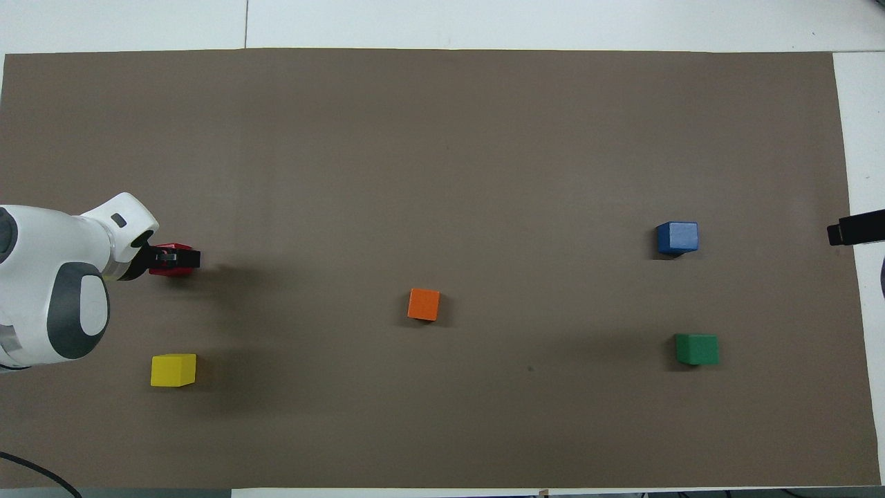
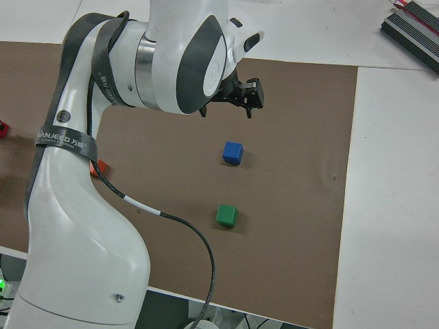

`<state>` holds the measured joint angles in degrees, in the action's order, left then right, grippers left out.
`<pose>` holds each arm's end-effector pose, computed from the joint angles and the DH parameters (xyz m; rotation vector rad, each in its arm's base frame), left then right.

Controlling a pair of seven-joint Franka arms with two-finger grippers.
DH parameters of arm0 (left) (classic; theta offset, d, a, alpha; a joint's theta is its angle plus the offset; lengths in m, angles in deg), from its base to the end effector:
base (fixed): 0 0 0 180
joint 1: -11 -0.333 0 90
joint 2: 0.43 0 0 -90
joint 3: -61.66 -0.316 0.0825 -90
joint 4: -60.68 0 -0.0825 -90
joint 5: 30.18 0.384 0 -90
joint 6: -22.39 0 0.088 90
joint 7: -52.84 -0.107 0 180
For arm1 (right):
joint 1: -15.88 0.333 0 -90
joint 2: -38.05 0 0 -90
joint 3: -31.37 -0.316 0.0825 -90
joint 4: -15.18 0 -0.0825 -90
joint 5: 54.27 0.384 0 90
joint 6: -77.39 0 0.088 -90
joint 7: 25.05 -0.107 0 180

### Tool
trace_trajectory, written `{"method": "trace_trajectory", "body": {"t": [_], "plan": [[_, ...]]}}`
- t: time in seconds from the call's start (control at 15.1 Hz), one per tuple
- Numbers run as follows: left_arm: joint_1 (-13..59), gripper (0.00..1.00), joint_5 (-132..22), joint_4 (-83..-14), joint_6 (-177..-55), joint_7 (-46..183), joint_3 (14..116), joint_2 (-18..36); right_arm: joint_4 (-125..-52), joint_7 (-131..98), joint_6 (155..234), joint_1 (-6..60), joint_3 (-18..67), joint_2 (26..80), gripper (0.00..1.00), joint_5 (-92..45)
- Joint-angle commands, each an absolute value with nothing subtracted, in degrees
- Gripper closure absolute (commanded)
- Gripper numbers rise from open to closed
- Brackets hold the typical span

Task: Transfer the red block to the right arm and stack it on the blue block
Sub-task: 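Close the left gripper on the red cube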

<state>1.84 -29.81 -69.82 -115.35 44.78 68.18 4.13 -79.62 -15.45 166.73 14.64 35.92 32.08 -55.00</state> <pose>0.5293 0.0246 0.3254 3.1368 -0.1549 0.0746 0.5174 -0.0562 0.6398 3.1342 0.1045 0.0124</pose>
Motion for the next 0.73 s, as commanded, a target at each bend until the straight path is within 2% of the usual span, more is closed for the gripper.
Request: {"method": "trace_trajectory", "body": {"t": [0.0, 0.13, 0.2, 0.27, 0.33, 0.4, 0.66], "plan": [[0.9, 0.00, -30.4, -71.6, -117.3, 43.0, 68.4, 3.6, -80.9, -14.0, 166.2, 13.4, 35.3, 30.8, 0.00, -55.1], [0.9, 0.00, -30.4, -71.5, -118.2, 43.2, 68.4, 4.3, -80.9, -13.9, 166.2, 13.5, 35.2, 30.8, 0.00, -55.1], [1.1, 0.12, -30.4, -71.2, -118.2, 43.5, 68.4, 5.3, -81.1, -13.9, 166.2, 13.6, 35.2, 30.8, 0.00, -55.1], [1.2, 0.34, -30.4, -70.5, -118.1, 43.8, 68.4, 5.7, -81.2, -13.8, 166.2, 13.9, 35.2, 30.7, 0.00, -55.1], [1.1, 0.69, -30.5, -69.1, -117.1, 44.0, 68.4, 5.9, -81.2, -13.6, 166.2, 14.1, 35.2, 30.7, 0.00, -55.1], [0.7, 1.00, -31.1, -67.1, -114.4, 44.1, 68.4, 6.7, -81.7, -13.1, 166.2, 14.2, 35.1, 30.4, 0.00, -55.1], [0.8, 1.00, -35.2, -49.8, -89.2, 52.5, 68.6, 6.8, -86.4, -13.5, 169.0, 15.3, 34.4, 29.4, 0.00, -53.0]]}}
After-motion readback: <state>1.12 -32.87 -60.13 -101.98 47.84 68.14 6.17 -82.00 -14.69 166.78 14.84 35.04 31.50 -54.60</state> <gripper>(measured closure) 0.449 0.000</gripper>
